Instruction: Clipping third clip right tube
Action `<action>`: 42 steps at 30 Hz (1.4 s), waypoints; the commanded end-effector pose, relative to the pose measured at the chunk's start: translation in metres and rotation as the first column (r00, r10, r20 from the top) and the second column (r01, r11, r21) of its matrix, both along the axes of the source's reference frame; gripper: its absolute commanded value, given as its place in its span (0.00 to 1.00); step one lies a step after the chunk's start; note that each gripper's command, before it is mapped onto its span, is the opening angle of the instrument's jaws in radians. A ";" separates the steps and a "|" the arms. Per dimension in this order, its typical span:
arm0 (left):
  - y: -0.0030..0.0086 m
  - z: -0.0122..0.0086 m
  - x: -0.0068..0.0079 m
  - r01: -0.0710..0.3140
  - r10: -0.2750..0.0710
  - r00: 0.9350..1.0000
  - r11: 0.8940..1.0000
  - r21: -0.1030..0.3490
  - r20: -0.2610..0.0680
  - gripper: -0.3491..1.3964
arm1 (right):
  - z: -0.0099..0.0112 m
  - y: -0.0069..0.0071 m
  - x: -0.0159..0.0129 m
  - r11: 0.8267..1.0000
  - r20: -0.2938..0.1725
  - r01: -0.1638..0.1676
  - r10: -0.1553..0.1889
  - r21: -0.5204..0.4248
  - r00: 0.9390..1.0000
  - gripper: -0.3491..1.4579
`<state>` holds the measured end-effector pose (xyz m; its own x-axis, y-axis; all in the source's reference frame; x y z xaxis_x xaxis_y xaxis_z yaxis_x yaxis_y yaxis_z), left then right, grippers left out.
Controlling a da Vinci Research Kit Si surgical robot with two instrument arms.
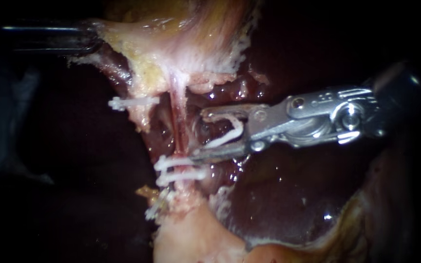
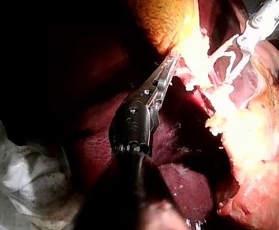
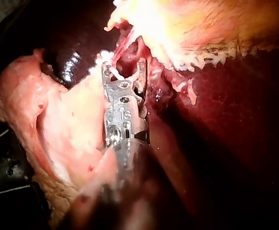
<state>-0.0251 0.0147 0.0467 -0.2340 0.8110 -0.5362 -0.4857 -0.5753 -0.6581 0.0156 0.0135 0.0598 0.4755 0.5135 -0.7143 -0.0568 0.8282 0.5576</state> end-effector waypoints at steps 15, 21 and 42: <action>-0.0001 0.0002 -0.0002 0.000 0.000 1.000 1.000 -0.001 0.000 0.00 | 0.0025 -0.0002 0.0042 0.999 -0.062 -0.010 0.013 0.050 0.998 0.47; -0.0002 0.0002 -0.0002 0.000 0.000 1.000 1.000 -0.001 0.000 0.00 | 0.0027 0.0000 0.0053 0.996 -0.100 -0.030 0.038 0.079 0.994 0.47; -0.0002 0.0002 -0.0001 0.000 0.000 1.000 1.000 -0.001 0.000 0.00 | -0.0040 0.0000 0.0047 0.960 -0.373 0.017 0.092 0.279 0.923 0.46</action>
